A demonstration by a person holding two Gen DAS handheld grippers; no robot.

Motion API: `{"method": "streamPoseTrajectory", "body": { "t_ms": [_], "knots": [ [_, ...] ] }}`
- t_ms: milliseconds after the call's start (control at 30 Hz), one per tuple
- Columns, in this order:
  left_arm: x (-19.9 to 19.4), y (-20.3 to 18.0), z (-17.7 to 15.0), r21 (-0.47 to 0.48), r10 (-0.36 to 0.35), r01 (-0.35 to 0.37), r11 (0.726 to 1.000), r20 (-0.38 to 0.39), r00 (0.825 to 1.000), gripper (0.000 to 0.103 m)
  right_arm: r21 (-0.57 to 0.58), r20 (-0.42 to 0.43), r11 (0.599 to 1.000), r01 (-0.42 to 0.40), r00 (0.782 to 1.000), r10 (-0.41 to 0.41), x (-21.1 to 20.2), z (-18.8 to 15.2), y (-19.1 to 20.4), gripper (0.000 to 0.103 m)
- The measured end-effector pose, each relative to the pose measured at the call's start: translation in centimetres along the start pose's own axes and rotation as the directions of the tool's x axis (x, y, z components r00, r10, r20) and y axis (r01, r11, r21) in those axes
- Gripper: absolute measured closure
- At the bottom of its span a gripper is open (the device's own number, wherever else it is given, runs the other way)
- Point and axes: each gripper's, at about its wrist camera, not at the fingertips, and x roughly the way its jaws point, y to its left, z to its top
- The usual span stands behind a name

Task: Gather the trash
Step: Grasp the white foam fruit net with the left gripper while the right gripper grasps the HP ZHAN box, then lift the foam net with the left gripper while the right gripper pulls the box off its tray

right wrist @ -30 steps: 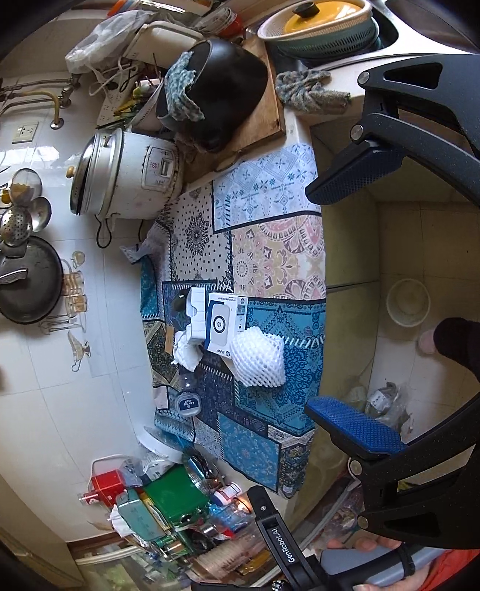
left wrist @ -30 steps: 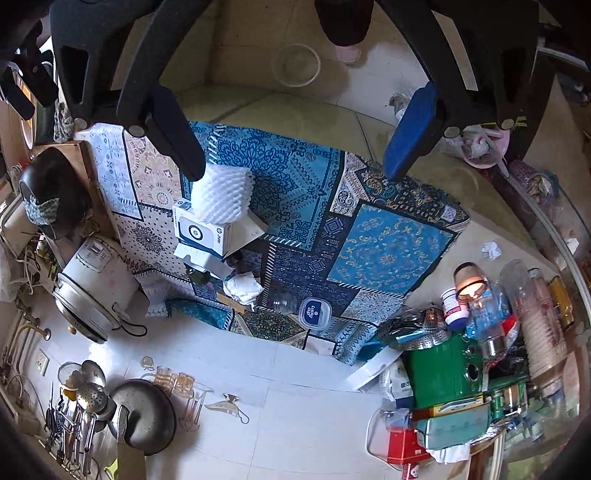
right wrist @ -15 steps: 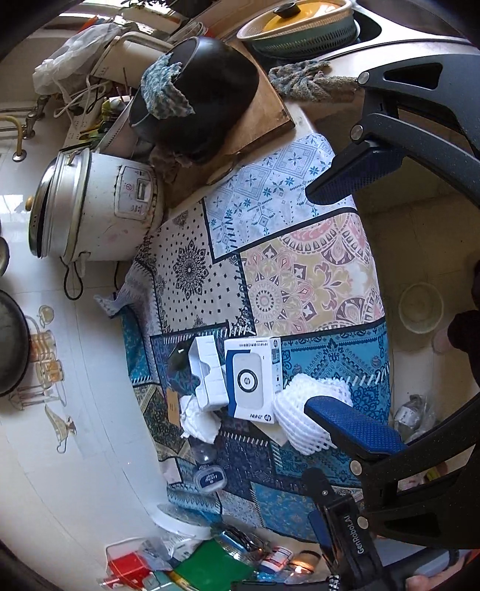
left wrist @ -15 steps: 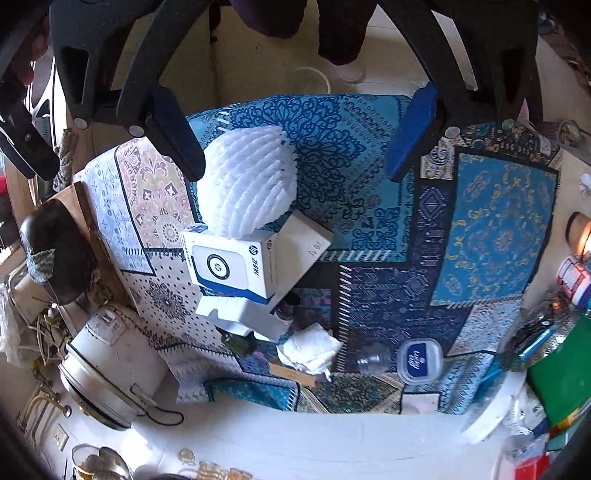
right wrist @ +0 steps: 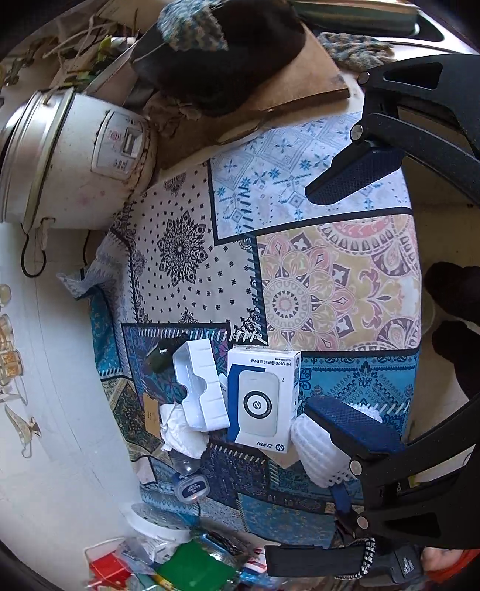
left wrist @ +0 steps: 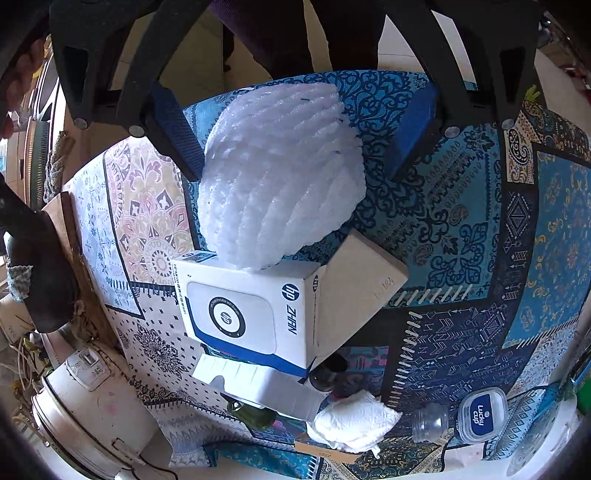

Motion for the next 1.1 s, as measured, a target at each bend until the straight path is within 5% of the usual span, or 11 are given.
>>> {"method": "streamPoseTrajectory", "body": {
  "t_ms": [300, 567, 967, 1100],
  "knots": [
    [-2.2, 0.5, 0.6, -0.090, 0.007, -0.002, 0.996, 0.062, 0.998, 0.049, -0.256, -0.105, 0.949, -0.186, 0.981, 0.163, 5.1, 4.6, 2.4, 0.000],
    [-5.6, 3.2, 0.5, -0.222, 0.124, -0.085, 0.971, 0.166, 0.978, 0.076, -0.414, -0.220, 0.856, -0.308, 0.947, 0.234, 9.3, 7.7, 6.3, 0.000],
    [-7.9, 5.7, 0.5, -0.318, 0.233, -0.158, 0.935, 0.213, 0.949, 0.078, -0.498, -0.365, 0.768, -0.403, 0.900, 0.236, 10.8, 4.3, 9.4, 0.000],
    [-8.7, 7.0, 0.8, -0.326, 0.247, -0.165, 0.931, 0.228, 0.942, 0.078, -0.598, -0.318, 0.733, -0.325, 0.935, 0.154, 10.8, 2.8, 10.5, 0.000]
  ]
}}
